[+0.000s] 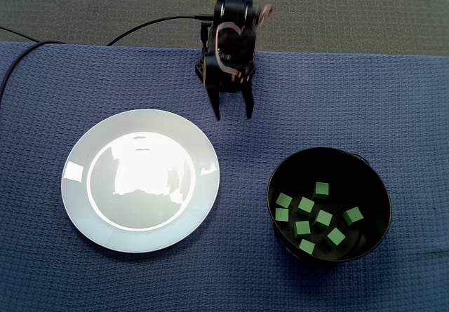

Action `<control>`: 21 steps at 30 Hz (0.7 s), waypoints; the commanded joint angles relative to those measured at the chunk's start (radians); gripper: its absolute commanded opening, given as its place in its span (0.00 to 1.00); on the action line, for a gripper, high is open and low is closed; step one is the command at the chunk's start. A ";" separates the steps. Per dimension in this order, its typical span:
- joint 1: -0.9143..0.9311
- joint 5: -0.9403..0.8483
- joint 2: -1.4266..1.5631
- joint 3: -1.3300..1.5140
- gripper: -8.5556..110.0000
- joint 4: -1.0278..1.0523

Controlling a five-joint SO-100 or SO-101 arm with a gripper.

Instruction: Pick up the items on the white plate and put them in the black container.

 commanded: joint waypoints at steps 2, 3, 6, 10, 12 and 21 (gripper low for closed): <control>0.003 0.006 0.034 0.221 0.26 -0.110; -0.002 0.008 0.034 0.259 0.26 -0.143; -0.015 -0.003 0.035 0.293 0.25 -0.114; -0.075 0.009 0.035 0.293 0.20 0.017; -0.098 0.006 0.035 0.293 0.19 0.100; -0.015 0.074 0.037 0.293 0.23 0.227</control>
